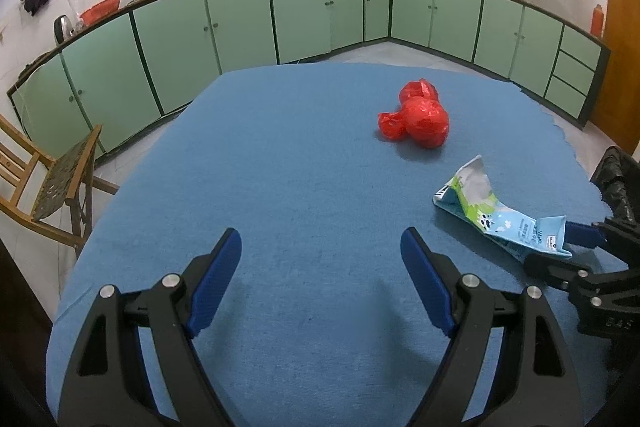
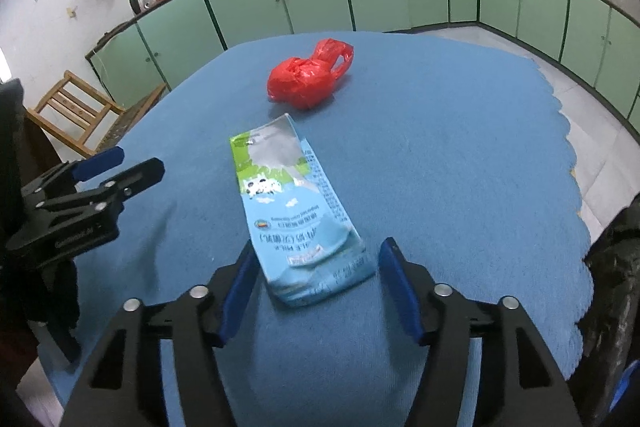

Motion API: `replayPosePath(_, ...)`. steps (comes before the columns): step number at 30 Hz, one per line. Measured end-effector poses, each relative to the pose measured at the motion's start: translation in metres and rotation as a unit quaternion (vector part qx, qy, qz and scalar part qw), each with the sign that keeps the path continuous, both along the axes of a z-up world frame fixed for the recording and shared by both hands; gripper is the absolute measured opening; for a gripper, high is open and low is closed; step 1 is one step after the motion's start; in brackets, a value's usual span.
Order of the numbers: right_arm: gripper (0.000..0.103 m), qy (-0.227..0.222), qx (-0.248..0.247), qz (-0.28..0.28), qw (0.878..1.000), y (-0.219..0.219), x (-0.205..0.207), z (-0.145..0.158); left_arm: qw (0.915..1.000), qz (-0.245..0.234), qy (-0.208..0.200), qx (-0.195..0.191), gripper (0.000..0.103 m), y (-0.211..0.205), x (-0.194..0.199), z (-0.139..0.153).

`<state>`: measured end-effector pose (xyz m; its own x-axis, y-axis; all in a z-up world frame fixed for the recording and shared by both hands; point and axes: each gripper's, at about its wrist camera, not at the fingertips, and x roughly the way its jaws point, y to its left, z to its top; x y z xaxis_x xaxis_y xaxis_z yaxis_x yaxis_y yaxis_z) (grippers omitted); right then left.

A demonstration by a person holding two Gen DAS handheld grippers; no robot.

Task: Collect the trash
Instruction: 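Grasp the blue-white milk carton with the right tool and lift it, then grasp the red plastic bag with the left tool while the right tool holds the carton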

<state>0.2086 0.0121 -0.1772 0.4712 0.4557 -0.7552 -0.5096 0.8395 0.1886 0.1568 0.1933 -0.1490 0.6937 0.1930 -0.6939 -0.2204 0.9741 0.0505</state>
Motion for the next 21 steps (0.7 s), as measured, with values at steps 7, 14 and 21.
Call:
replayPosePath(7, 0.053, 0.001, 0.007, -0.008, 1.000, -0.001, 0.004, -0.001, 1.0000, 0.002, 0.003, 0.000, 0.079, 0.001, 0.001, -0.001)
replayPosePath(14, 0.047, -0.010, 0.011, -0.057, 0.998, -0.011, -0.003, 0.004, 1.0000, -0.005, 0.002, -0.001, 0.079, -0.003, 0.002, 0.000)
replayPosePath(21, 0.047, -0.020, 0.024, -0.106, 0.994, -0.035, 0.001, 0.010, 0.9998, -0.022, 0.002, 0.000, 0.079, -0.014, 0.009, -0.001)
